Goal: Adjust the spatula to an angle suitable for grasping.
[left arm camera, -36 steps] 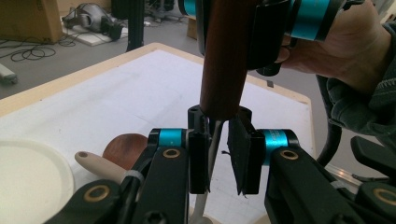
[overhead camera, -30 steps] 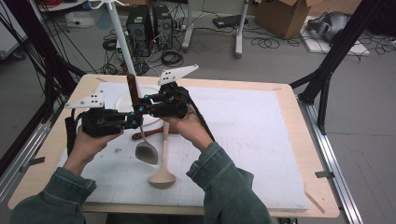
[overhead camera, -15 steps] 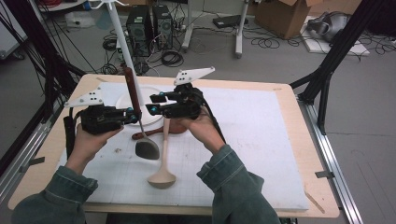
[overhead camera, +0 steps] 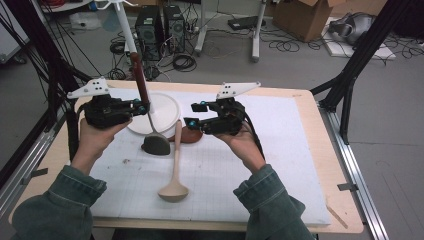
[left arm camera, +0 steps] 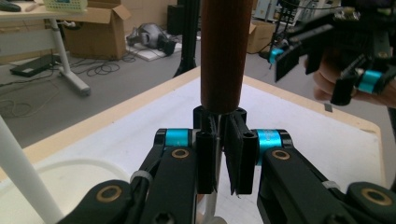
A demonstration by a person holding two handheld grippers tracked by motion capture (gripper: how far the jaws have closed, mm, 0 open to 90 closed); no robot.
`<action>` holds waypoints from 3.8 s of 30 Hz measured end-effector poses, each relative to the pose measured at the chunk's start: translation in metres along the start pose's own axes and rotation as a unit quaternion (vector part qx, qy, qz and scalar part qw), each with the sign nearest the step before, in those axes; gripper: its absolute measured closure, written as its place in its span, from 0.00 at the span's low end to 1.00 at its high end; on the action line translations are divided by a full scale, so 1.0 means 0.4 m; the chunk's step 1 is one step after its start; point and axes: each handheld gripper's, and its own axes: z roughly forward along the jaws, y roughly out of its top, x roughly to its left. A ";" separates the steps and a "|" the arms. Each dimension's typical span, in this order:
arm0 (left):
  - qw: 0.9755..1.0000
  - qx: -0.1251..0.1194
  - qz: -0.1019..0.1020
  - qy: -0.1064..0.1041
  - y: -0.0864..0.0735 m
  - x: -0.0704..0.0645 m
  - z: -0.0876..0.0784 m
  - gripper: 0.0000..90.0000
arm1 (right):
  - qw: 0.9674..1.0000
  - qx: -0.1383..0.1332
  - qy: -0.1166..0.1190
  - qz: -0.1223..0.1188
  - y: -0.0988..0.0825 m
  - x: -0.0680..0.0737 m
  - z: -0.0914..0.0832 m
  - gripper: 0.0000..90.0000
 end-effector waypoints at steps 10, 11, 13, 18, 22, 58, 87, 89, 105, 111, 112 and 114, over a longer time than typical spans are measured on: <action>1.000 -0.008 0.000 0.017 0.048 0.027 -0.002 0.92 | 1.000 -0.001 -0.023 0.010 -0.046 -0.013 -0.063 0.40; 1.000 -0.011 -0.003 0.018 0.051 0.030 -0.003 0.92 | 1.000 -0.001 -0.025 0.010 -0.049 -0.014 -0.068 0.40; 1.000 -0.016 -0.007 0.021 0.056 0.036 -0.006 0.92 | 0.999 -0.004 -0.030 0.012 -0.056 -0.017 -0.078 0.39; 0.999 -0.014 -0.003 0.033 0.074 0.051 -0.010 0.92 | 0.999 -0.007 -0.043 0.020 -0.072 -0.023 -0.103 0.37; 0.999 -0.020 -0.006 0.037 0.089 0.061 -0.012 0.92 | 0.999 -0.008 -0.047 0.022 -0.083 -0.028 -0.115 0.37; 0.995 -0.019 -0.034 0.097 0.168 0.159 0.015 0.92 | 0.998 -0.008 -0.046 0.033 -0.100 -0.040 -0.125 0.35; 0.993 -0.018 -0.038 0.114 0.153 0.184 -0.012 0.84 | 0.999 -0.007 -0.041 0.033 -0.112 -0.042 -0.122 0.34; 0.993 -0.019 -0.036 0.111 0.154 0.183 -0.020 0.84 | 0.998 -0.006 -0.043 0.035 -0.113 -0.042 -0.124 0.35; 0.997 -0.017 -0.018 0.070 0.182 0.160 -0.066 0.95 | 0.998 -0.004 -0.056 0.041 -0.124 -0.051 -0.149 0.33; 0.998 -0.015 -0.013 0.055 0.213 0.148 -0.071 1.00 | 0.997 -0.003 -0.062 0.045 -0.129 -0.052 -0.166 0.32; 0.998 -0.015 -0.012 0.054 0.219 0.145 -0.071 1.00 | 0.997 -0.003 -0.064 0.043 -0.131 -0.052 -0.171 0.32; 0.999 -0.015 -0.010 0.051 0.231 0.140 -0.072 1.00 | 0.997 -0.004 -0.068 0.044 -0.136 -0.051 -0.181 0.31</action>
